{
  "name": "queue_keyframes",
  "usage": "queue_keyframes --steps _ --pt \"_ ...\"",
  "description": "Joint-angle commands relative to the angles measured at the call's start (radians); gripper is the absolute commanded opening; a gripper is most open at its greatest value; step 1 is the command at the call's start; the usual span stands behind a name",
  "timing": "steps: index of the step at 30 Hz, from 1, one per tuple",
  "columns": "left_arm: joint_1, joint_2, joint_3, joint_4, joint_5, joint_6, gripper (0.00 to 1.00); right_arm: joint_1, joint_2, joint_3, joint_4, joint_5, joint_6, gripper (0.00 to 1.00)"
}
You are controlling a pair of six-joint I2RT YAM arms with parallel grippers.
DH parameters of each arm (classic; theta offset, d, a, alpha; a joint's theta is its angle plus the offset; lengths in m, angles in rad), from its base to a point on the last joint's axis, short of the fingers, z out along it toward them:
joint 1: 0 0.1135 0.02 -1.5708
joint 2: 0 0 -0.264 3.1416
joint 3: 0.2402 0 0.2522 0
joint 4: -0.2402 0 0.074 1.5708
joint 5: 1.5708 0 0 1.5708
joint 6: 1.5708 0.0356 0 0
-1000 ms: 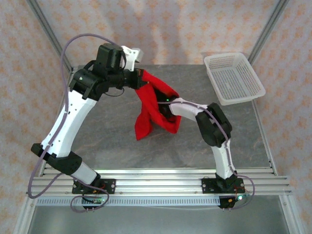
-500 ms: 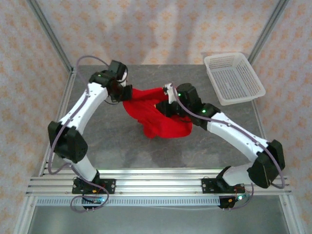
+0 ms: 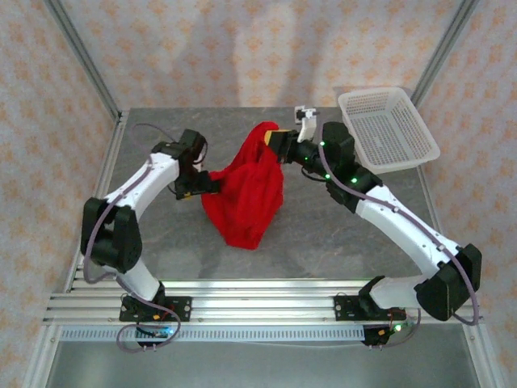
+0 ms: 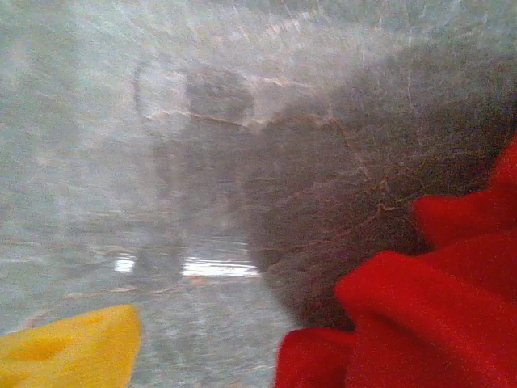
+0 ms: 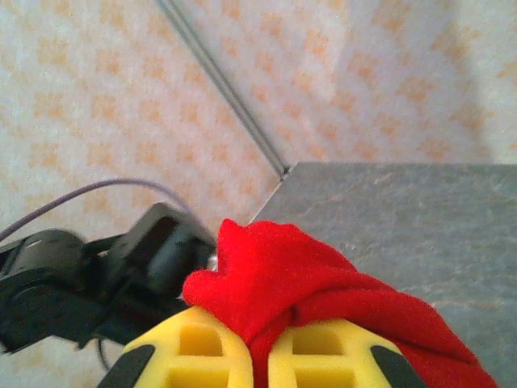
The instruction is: Fold the inside-out t-shirt
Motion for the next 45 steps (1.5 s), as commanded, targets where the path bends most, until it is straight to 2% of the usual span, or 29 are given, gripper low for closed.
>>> queue_keyframes --steps 1,5,7,10,12,13,15,16,17,18,20,22,24,27,29,31,34,36,37,39,40,41,43,45 --pt "0.023 -0.150 0.046 0.018 0.013 0.025 0.92 -0.005 -0.020 0.037 0.072 0.007 0.027 0.00" --pt "-0.019 -0.272 0.052 0.227 0.325 0.107 0.95 -0.005 0.009 0.046 0.078 -0.054 0.066 0.00" --pt "-0.081 -0.291 0.070 0.259 0.372 0.175 0.96 -0.005 0.025 0.062 0.062 -0.067 0.074 0.00" --pt "-0.175 -0.269 0.135 0.173 0.293 0.318 0.99 -0.005 0.044 0.092 0.024 -0.073 0.073 0.00" --pt "-0.200 -0.249 0.157 0.131 0.219 0.350 1.00 -0.005 0.055 0.113 -0.005 -0.077 0.072 0.00" --pt "-0.200 -0.241 0.163 0.111 0.141 0.334 1.00 -0.005 0.059 0.123 -0.017 -0.081 0.072 0.00" --pt "-0.163 -0.230 0.139 0.073 -0.095 0.245 1.00 -0.007 0.055 0.144 -0.063 -0.064 0.066 0.00" --pt "-0.116 -0.229 0.116 0.053 -0.179 0.181 1.00 -0.012 0.049 0.159 -0.098 -0.031 0.060 0.00" --pt "-0.033 -0.230 0.082 0.034 -0.198 0.109 1.00 -0.025 0.038 0.166 -0.136 0.019 0.056 0.00" --pt "0.063 -0.237 0.037 0.034 -0.134 0.053 0.99 -0.046 0.020 0.168 -0.169 0.077 0.059 0.00" --pt "0.230 -0.271 -0.072 0.106 0.082 -0.029 0.96 -0.112 -0.009 0.166 -0.251 0.189 0.085 0.00" --pt "0.313 -0.319 -0.157 0.201 0.218 -0.072 0.94 -0.198 -0.024 0.174 -0.346 0.270 0.116 0.00" --pt "0.322 -0.341 -0.178 0.234 0.293 -0.032 0.94 -0.268 -0.016 0.200 -0.444 0.306 0.134 0.00" --pt "0.322 -0.327 -0.170 0.239 0.419 0.011 0.95 -0.289 0.015 0.233 -0.533 0.312 0.120 0.00" --pt "0.320 -0.331 -0.176 0.244 0.456 0.034 0.96 -0.291 0.028 0.234 -0.553 0.329 0.123 0.00" --pt "0.322 -0.343 -0.182 0.244 0.476 0.055 0.97 -0.305 0.038 0.241 -0.597 0.398 0.131 0.00" --pt "0.332 -0.359 -0.199 0.232 0.462 0.047 0.97 -0.425 0.042 0.233 -0.663 0.462 0.201 0.00" --pt "0.338 -0.353 -0.209 0.238 0.503 0.047 0.91 -0.517 0.052 0.218 -0.662 0.447 0.222 0.00" --pt "0.335 -0.346 -0.215 0.260 0.558 0.047 0.88 -0.536 0.069 0.231 -0.659 0.404 0.194 0.00" --pt "0.296 -0.328 -0.208 0.303 0.678 0.064 0.84 -0.521 0.110 0.257 -0.623 0.211 0.134 0.00" --pt "0.246 -0.314 -0.179 0.272 0.681 0.119 0.82 -0.490 0.124 0.247 -0.568 0.096 0.140 0.00" --pt "0.183 -0.296 -0.135 0.210 0.638 0.185 0.82 -0.446 0.133 0.224 -0.493 0.003 0.142 0.00" --pt "0.070 -0.243 -0.060 0.090 0.558 0.323 0.83 -0.356 0.139 0.197 -0.407 -0.057 0.119 0.00" --pt "0.000 -0.204 -0.016 0.041 0.542 0.380 0.88 -0.306 0.147 0.197 -0.417 -0.007 0.106 0.00"
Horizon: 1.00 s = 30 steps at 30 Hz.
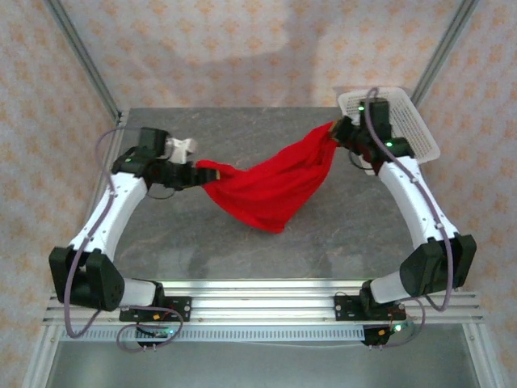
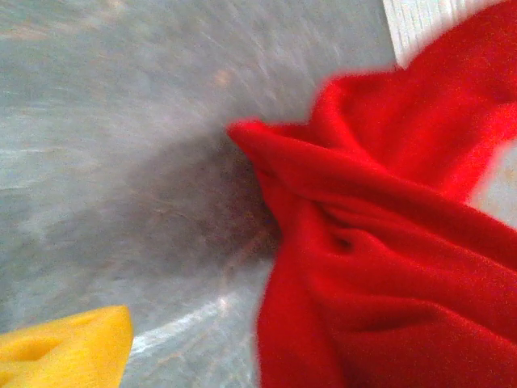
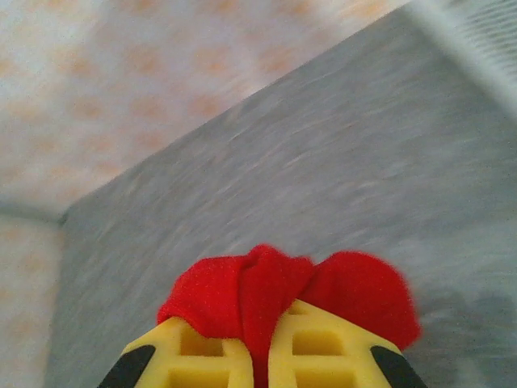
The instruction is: Fold the inside-out t-shirt
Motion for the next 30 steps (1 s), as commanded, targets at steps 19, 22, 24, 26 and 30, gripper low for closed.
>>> queue_keyframes --steps 19,22,24,26,30 --pt "0.055 -0.101 0.077 -0.026 0.269 0.206 1.00 -0.316 0.218 0.072 -0.386 0.278 0.176 0.00" --pt "0.059 -0.110 0.035 -0.012 0.212 0.200 1.00 -0.310 0.202 0.068 -0.333 0.204 0.120 0.00" --pt "0.026 -0.078 0.036 -0.115 0.039 0.277 0.99 -0.284 0.192 0.084 -0.301 0.147 0.063 0.00" --pt "-0.089 0.004 0.090 -0.307 -0.234 0.421 0.98 -0.245 0.201 0.144 -0.346 0.181 -0.006 0.00" --pt "-0.235 0.110 0.152 -0.486 -0.501 0.545 0.99 -0.262 0.234 0.205 -0.408 0.314 0.000 0.00"
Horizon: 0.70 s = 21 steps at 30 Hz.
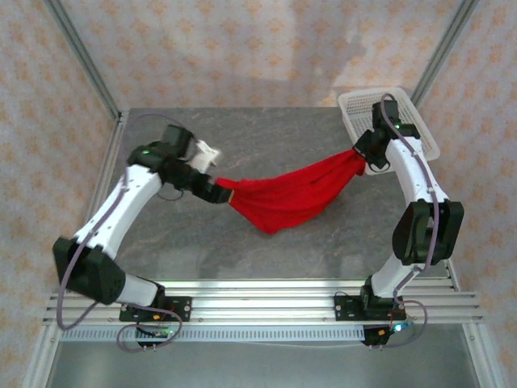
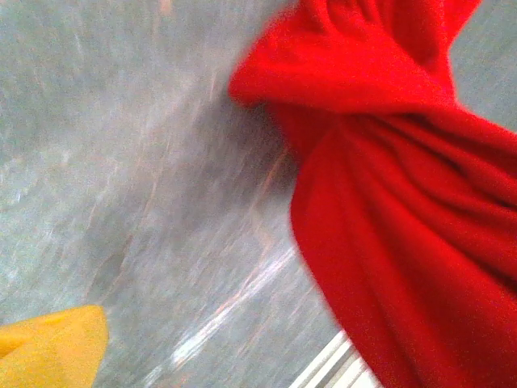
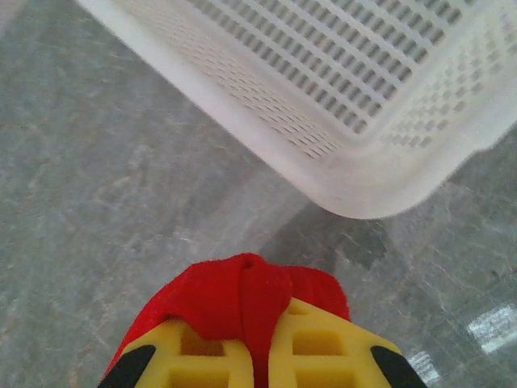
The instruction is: Fold the inside-out t-shirt
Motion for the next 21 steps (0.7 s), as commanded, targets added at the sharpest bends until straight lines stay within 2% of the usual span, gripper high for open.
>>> queue_keyframes --steps 1,6,12,14,16,17,21 --pt "-0.071 0.035 0.032 -0.241 -0.338 0.186 1.00 -0.041 0.014 0.075 -0.046 0.137 -0.025 0.00" --pt "-0.084 0.007 0.006 -0.349 -0.457 0.365 1.00 -0.112 0.039 0.133 -0.052 0.215 0.007 0.00" --pt "-0.083 -0.128 -0.099 -0.273 -0.485 0.448 1.00 -0.167 0.093 0.240 -0.075 0.242 -0.010 0.00" --pt "-0.073 -0.157 -0.093 -0.220 -0.453 0.406 1.00 -0.167 0.106 0.260 -0.067 0.136 -0.027 0.00" --pt "-0.052 -0.190 -0.066 -0.116 -0.310 0.319 1.00 -0.154 0.099 0.234 -0.003 -0.104 -0.028 0.00" --pt "-0.047 -0.205 -0.061 -0.047 -0.254 0.257 1.00 -0.135 0.090 0.217 0.023 -0.172 -0.029 0.00" --pt "-0.047 -0.254 -0.069 0.329 -0.045 -0.050 1.00 -0.014 0.004 0.162 0.077 -0.306 -0.071 0.00"
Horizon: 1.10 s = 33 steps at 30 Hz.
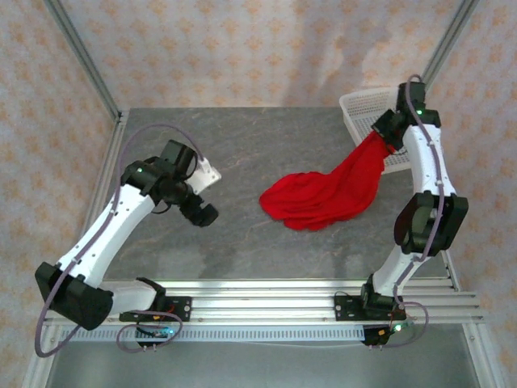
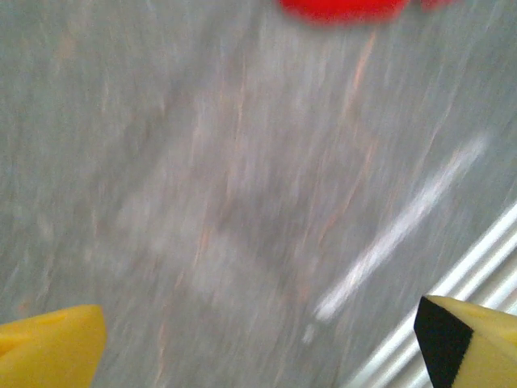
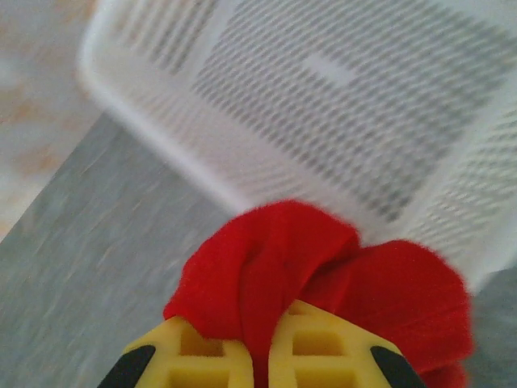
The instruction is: Fold the inside-out t-shirt
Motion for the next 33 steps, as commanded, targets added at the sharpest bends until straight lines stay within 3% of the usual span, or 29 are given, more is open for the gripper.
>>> queue_keyframes --steps 1,4,7,14,19,23,26,29,30,33 --pt "-0.005 -0.038 0.003 0.419 0.208 -0.297 1.00 0.100 -0.110 -0.031 0.065 -0.227 -0.045 0.00" --pt "-0.025 -0.031 -0.015 0.656 0.275 -0.463 1.00 0.148 -0.199 -0.071 0.195 -0.485 -0.017 0.00" --pt "-0.041 0.013 0.040 0.718 0.322 -0.511 1.00 0.180 -0.259 -0.063 0.284 -0.665 -0.005 0.00" --pt "-0.067 0.128 0.204 0.550 0.316 -0.385 1.00 0.205 -0.289 -0.012 0.281 -0.842 0.007 0.00" --pt "-0.153 0.213 0.290 0.612 0.333 -0.393 0.99 0.272 -0.276 0.002 0.270 -0.857 0.002 0.00" --pt "-0.211 0.322 0.361 0.650 0.229 -0.420 0.96 0.316 -0.255 0.025 0.258 -0.855 -0.010 0.00" --pt "-0.215 0.393 0.410 0.672 0.121 -0.473 0.78 0.337 -0.239 0.052 0.224 -0.858 -0.024 0.00" --pt "-0.216 0.429 0.465 0.659 0.062 -0.486 0.35 0.341 -0.236 0.069 0.156 -0.860 -0.069 0.00" --pt "-0.216 0.438 0.481 0.654 0.053 -0.487 0.25 0.340 -0.239 0.066 0.141 -0.861 -0.080 0.00" --pt "-0.215 0.455 0.519 0.624 0.097 -0.455 0.11 0.341 -0.257 0.042 0.130 -0.857 -0.096 0.00"
